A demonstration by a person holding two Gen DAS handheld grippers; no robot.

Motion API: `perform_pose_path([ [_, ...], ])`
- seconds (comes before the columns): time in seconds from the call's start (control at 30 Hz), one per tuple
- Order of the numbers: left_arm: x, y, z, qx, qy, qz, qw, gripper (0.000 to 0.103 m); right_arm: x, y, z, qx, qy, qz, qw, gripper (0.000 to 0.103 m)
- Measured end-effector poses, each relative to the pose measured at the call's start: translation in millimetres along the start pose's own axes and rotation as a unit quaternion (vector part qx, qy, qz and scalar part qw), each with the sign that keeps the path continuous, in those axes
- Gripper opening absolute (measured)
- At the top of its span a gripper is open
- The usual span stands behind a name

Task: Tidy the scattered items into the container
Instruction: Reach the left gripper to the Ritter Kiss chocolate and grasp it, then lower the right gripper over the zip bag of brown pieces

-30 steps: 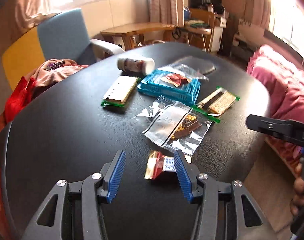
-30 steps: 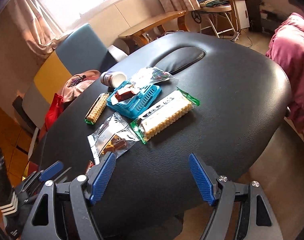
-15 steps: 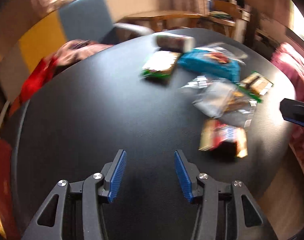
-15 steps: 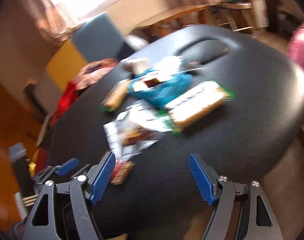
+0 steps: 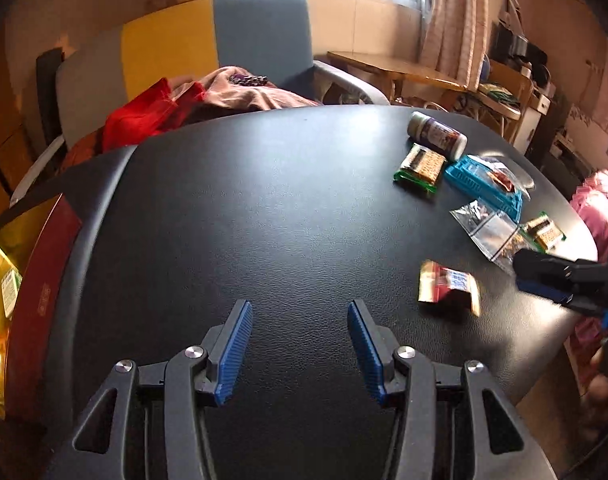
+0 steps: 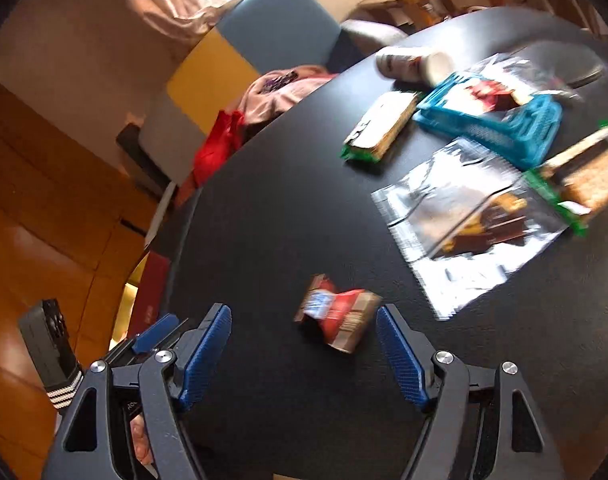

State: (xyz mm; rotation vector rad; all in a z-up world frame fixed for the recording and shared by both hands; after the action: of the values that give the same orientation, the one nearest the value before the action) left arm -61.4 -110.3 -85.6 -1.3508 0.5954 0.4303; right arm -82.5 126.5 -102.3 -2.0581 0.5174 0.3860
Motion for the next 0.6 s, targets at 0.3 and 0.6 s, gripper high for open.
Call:
perform_pose_path([
  [0.3, -19, 28, 88, 0.057, 0.103, -0.005, 0.9930, 0.051, 3, -41, 50, 0.085, 0.030, 0.028, 0.996, 0.076],
  [0.6, -16, 71, 94, 0.022, 0.118, -0.048, 0.9916, 0.053, -17, -54, 63, 0.107, 0.016, 0.046, 0.993, 0.077],
])
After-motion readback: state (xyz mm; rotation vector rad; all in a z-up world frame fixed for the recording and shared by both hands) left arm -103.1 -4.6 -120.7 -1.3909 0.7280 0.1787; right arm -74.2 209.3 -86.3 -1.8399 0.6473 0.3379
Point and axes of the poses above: each gripper's, at about its wrist camera, not at the fingertips, and y roughly the way its jaws point, z to its right, x to its underside, the point moved 1 cm from there along y, roughly the way its jaws point, and after that the axes turned 8 degrees about x, right-handed, at the moved point
